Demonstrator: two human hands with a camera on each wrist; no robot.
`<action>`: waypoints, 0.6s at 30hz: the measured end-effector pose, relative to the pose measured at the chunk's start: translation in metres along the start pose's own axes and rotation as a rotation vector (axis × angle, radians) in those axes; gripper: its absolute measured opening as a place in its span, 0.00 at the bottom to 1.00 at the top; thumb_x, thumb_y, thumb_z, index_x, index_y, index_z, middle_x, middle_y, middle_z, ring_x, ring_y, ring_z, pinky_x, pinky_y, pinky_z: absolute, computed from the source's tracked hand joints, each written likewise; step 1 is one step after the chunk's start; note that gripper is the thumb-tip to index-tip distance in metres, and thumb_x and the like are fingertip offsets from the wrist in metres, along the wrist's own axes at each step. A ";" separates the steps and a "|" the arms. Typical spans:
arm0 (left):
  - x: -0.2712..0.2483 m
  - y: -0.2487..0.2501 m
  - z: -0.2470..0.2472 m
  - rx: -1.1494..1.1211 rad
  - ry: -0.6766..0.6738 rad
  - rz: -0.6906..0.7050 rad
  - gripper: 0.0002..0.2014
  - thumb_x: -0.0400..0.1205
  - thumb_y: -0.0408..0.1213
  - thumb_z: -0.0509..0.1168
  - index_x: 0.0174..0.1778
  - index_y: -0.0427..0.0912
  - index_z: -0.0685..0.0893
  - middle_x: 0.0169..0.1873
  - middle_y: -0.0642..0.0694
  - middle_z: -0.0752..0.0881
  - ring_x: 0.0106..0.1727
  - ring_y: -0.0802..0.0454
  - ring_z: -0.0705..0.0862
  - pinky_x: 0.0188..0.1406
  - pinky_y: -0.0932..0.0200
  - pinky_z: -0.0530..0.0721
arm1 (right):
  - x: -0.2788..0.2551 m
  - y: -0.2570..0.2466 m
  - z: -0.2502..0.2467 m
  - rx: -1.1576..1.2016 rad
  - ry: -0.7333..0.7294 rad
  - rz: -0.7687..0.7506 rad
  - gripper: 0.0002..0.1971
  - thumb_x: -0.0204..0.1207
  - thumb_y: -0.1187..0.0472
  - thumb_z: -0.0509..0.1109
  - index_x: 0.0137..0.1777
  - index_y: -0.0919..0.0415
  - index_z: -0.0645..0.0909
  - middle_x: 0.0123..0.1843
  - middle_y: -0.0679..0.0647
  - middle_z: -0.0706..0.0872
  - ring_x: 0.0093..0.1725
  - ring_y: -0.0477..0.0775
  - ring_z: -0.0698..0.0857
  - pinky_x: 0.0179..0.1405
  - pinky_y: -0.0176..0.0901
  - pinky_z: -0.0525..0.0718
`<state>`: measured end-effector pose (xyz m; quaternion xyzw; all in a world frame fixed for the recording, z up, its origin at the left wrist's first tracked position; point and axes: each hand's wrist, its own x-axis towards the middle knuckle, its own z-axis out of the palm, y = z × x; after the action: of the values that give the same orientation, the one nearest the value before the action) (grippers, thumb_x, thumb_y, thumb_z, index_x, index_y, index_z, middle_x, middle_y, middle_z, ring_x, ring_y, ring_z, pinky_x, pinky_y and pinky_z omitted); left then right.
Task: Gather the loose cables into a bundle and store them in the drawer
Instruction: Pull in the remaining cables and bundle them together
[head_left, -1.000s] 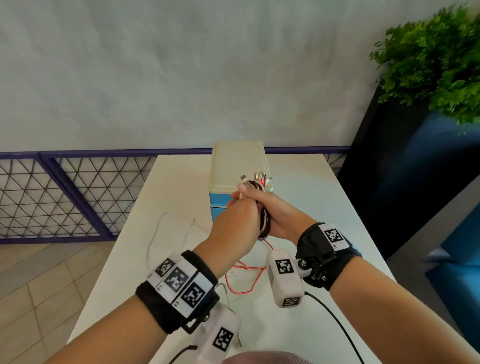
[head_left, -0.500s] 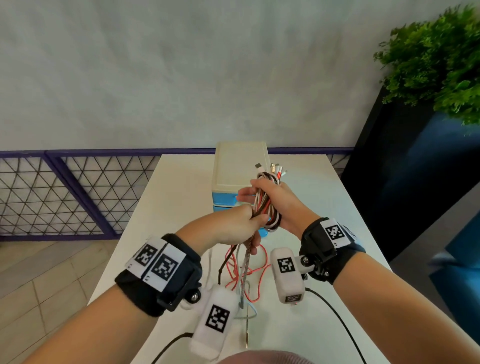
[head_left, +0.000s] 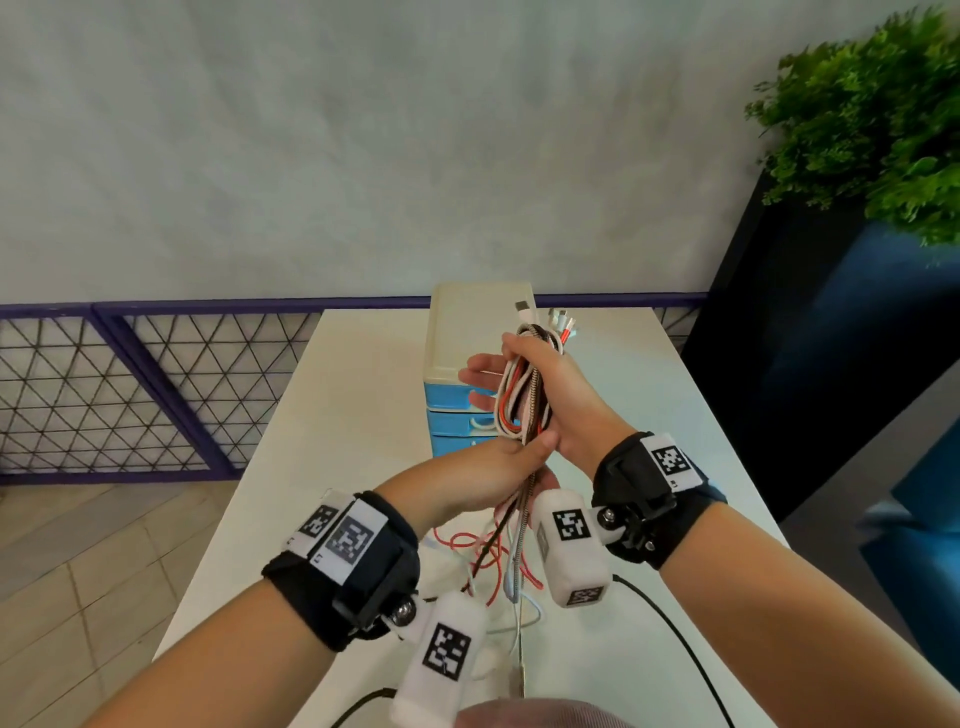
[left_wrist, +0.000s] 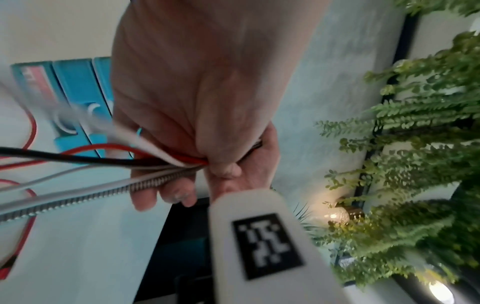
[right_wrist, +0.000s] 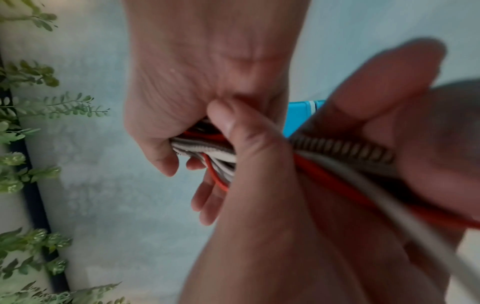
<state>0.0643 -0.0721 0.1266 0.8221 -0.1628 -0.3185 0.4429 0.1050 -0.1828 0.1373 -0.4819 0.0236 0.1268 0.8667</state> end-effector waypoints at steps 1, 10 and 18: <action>0.001 0.000 0.001 0.008 0.002 0.027 0.28 0.85 0.60 0.43 0.34 0.47 0.81 0.30 0.51 0.81 0.30 0.60 0.76 0.36 0.64 0.74 | -0.001 -0.001 0.001 -0.005 0.007 0.008 0.12 0.83 0.58 0.65 0.38 0.60 0.76 0.42 0.61 0.90 0.40 0.58 0.91 0.42 0.48 0.90; -0.003 -0.035 -0.003 -0.294 -0.175 0.174 0.20 0.86 0.51 0.53 0.29 0.51 0.73 0.24 0.51 0.68 0.28 0.54 0.74 0.37 0.65 0.75 | 0.006 -0.011 -0.003 0.068 0.154 -0.087 0.16 0.82 0.54 0.68 0.33 0.54 0.71 0.19 0.45 0.66 0.16 0.42 0.64 0.16 0.34 0.69; -0.009 -0.057 -0.011 -0.459 -0.163 0.129 0.25 0.77 0.67 0.50 0.30 0.49 0.73 0.21 0.54 0.63 0.20 0.57 0.61 0.35 0.59 0.77 | 0.018 -0.020 -0.022 0.135 0.268 -0.106 0.19 0.81 0.55 0.69 0.29 0.54 0.69 0.20 0.45 0.66 0.17 0.42 0.64 0.18 0.34 0.69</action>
<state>0.0639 -0.0283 0.0872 0.6596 -0.1739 -0.3834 0.6227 0.1286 -0.2076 0.1395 -0.4359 0.1219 0.0137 0.8916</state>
